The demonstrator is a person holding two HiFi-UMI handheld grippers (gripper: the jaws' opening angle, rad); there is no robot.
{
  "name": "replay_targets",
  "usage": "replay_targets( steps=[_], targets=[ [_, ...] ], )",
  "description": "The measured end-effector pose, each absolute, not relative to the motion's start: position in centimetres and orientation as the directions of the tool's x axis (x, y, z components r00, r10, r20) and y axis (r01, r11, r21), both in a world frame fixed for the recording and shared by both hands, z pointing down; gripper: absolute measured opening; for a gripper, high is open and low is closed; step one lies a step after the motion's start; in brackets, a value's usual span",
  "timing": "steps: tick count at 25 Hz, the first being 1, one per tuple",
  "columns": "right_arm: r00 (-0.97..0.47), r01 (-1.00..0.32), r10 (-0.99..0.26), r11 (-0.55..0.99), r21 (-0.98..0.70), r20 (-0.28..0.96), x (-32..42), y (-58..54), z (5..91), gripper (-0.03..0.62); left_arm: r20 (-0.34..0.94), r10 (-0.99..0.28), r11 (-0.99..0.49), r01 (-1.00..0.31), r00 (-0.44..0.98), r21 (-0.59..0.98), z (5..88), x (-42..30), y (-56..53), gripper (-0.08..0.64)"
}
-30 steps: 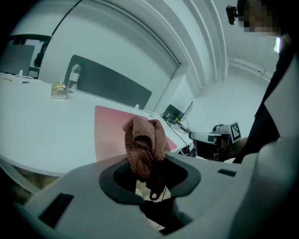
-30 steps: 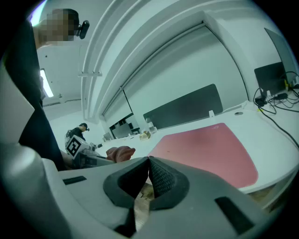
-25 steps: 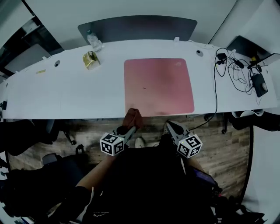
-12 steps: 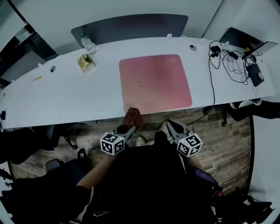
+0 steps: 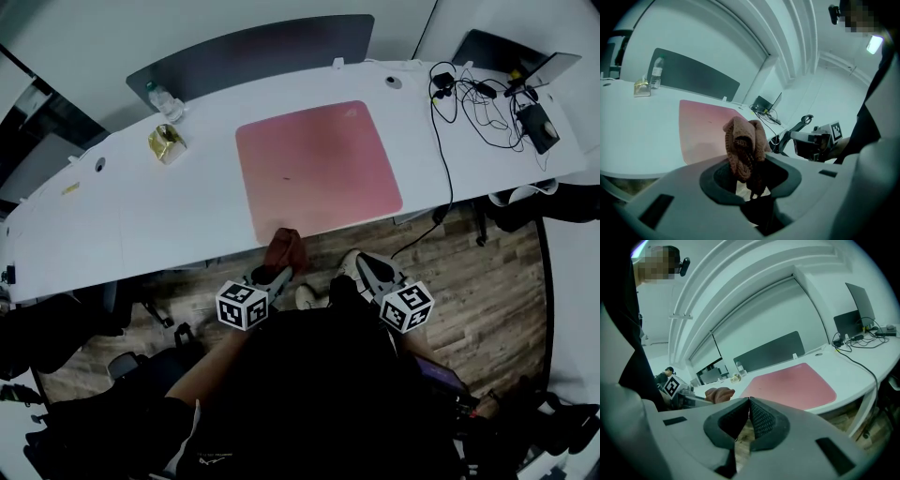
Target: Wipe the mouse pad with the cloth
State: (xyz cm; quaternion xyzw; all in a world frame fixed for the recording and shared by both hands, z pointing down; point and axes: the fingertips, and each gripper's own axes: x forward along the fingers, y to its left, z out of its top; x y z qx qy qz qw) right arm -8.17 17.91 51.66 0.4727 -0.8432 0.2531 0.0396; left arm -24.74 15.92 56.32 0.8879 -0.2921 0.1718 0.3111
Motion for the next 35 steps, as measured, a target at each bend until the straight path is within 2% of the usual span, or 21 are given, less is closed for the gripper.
replay_targets(
  steps=[35],
  targets=[
    [-0.487,-0.838,-0.815,0.335,-0.431,0.313,3.0,10.6,52.2,0.026,0.551,-0.260,-0.698,-0.549,0.793,0.461,56.5,-11.3,8.2,0.120]
  ],
)
